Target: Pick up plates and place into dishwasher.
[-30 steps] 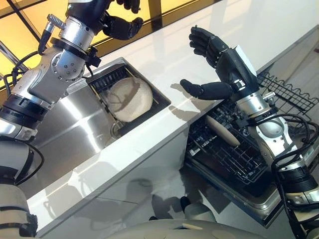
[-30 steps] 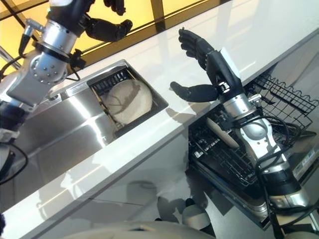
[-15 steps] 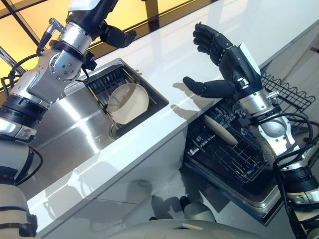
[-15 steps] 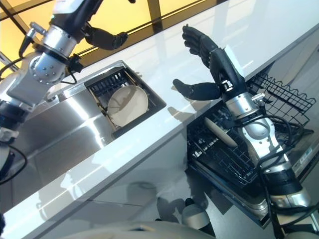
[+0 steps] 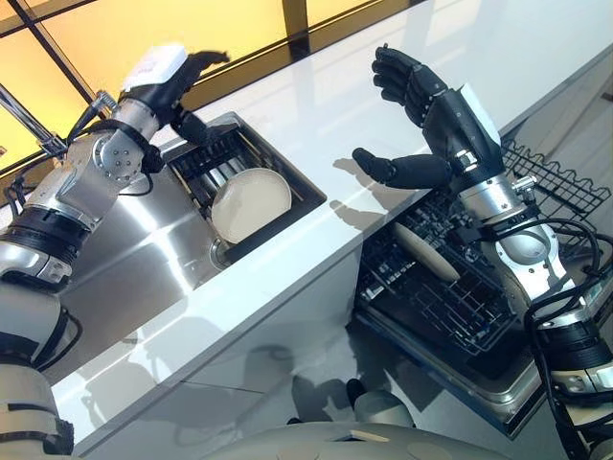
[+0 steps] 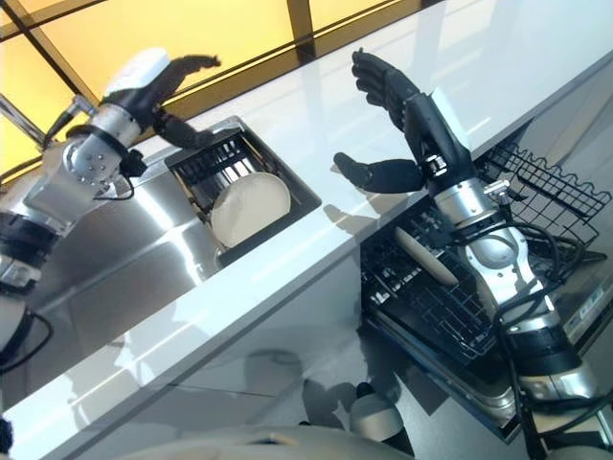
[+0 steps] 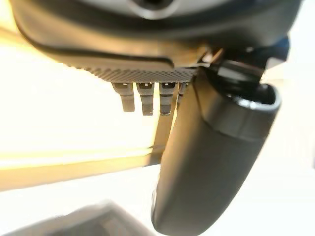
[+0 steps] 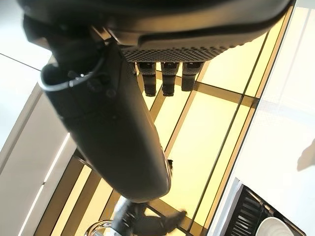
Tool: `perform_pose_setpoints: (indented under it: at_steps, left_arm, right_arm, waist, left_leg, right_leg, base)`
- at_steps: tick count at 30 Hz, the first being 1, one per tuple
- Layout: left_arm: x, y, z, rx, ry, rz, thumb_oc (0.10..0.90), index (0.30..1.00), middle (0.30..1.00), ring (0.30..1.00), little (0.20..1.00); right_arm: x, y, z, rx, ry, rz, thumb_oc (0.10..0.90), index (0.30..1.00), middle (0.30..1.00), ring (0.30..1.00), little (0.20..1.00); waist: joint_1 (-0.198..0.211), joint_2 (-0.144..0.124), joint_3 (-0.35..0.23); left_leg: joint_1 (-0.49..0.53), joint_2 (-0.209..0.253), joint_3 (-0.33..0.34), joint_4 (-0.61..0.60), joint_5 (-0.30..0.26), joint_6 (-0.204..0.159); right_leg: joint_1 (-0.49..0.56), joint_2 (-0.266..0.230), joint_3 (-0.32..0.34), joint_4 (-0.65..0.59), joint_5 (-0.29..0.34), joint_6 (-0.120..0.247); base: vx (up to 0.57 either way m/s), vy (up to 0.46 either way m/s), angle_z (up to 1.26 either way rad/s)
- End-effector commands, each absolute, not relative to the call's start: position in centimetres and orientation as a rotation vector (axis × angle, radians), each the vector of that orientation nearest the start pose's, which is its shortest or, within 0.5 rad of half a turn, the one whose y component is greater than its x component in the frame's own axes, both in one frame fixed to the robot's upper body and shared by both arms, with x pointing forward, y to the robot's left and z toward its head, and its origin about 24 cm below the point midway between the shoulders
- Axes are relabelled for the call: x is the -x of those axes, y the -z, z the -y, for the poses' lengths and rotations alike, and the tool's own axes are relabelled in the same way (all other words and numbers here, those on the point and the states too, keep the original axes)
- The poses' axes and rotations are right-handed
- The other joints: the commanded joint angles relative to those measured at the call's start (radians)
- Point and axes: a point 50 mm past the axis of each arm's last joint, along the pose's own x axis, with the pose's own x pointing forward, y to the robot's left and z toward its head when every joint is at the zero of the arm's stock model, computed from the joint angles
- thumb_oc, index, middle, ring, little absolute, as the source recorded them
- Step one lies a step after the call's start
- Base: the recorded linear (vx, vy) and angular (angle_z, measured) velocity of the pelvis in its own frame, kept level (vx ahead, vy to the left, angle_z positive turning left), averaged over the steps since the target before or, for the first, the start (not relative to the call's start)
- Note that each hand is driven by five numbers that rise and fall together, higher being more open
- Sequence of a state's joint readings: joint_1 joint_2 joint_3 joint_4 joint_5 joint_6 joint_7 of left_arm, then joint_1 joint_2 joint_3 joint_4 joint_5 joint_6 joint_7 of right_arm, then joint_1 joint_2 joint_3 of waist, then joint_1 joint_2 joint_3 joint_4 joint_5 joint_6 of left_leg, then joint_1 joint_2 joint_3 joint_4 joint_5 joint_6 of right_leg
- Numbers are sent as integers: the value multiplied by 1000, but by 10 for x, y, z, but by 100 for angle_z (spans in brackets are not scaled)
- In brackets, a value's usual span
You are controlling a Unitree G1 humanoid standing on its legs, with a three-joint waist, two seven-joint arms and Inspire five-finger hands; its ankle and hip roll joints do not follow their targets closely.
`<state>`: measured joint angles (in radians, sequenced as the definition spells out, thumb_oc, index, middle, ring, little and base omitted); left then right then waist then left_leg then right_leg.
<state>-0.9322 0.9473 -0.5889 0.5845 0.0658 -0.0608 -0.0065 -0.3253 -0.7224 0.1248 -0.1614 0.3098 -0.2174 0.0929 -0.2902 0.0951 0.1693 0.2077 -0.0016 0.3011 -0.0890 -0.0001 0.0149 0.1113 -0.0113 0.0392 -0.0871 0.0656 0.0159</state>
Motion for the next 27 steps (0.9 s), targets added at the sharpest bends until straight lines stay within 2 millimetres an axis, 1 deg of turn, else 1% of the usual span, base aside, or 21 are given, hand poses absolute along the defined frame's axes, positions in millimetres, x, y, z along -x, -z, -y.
perform_pose_setpoints:
  at_steps: [1,3,4,6,9,10,11,17,27]
  left_arm:
    - [-373,-251,-287,-1020,-152,161,800,900,900,900,900]
    - [-373,-249,-287,-1014,-152,150,800,900,900,900,900]
    - [-376,-234,-294,-1002,-168,65,800,900,900,900,900]
    - [-377,-227,-297,-996,-174,26,800,900,900,900,900]
    - [-377,-225,-299,-989,-175,8,800,900,900,900,900]
    - [-378,-219,-300,-962,-173,-12,800,900,900,900,900]
    - [-379,-217,-300,-952,-169,-21,800,900,900,900,900]
    - [-379,-210,-303,-932,-158,-51,800,900,900,900,900]
    - [-380,-205,-299,-916,-126,-60,800,900,900,900,900]
  right_arm:
    - [-271,-244,200,449,-265,810,800,900,900,900,900]
    - [-271,-244,200,449,-265,808,800,900,900,900,900]
    - [-272,-243,200,448,-268,796,800,900,900,900,900]
    - [-271,-242,200,450,-271,786,800,900,900,900,900]
    - [-271,-241,201,450,-272,779,800,900,900,900,900]
    - [-270,-237,202,451,-274,760,800,900,900,900,900]
    - [-269,-235,203,453,-273,753,800,900,900,900,900]
    - [-267,-228,208,460,-271,716,800,900,900,900,900]
    - [-264,-220,214,470,-260,675,800,900,900,900,900]
  waist:
    - [31,7,-92]
    - [31,7,-91]
    - [23,7,-89]
    - [17,7,-87]
    - [13,7,-85]
    - [4,5,-80]
    - [1,4,-78]
    - [-20,2,-64]
    - [-44,6,-36]
  left_leg:
    - [-17,-18,-32,21,-51,-2]
    - [-17,-18,-32,21,-51,-2]
    - [-16,-19,-26,21,-52,-1]
    - [-16,-20,-19,21,-52,-1]
    - [-17,-20,-15,22,-52,0]
    - [-19,-21,-6,24,-52,0]
    - [-20,-21,-1,24,-52,0]
    - [-16,-23,13,23,-57,4]
    - [-21,-25,36,28,-63,6]
  right_leg:
    - [-45,10,-15,55,-28,102]
    - [-45,10,-15,55,-28,102]
    - [-46,10,-14,55,-28,103]
    - [-48,9,-13,54,-27,104]
    - [-49,8,-13,55,-26,104]
    - [-53,7,-10,55,-24,106]
    - [-55,7,-9,55,-22,107]
    - [-55,5,-6,54,-23,111]
    - [-72,2,1,67,-26,116]
  base:
    - [0,0,0]
    - [17,-6,1]
    - [39,-14,1]
    - [55,-18,1]
    - [31,-13,0]
    - [68,-32,0]
    - [73,-35,0]
    - [60,-18,-1]
    - [49,-18,-3]
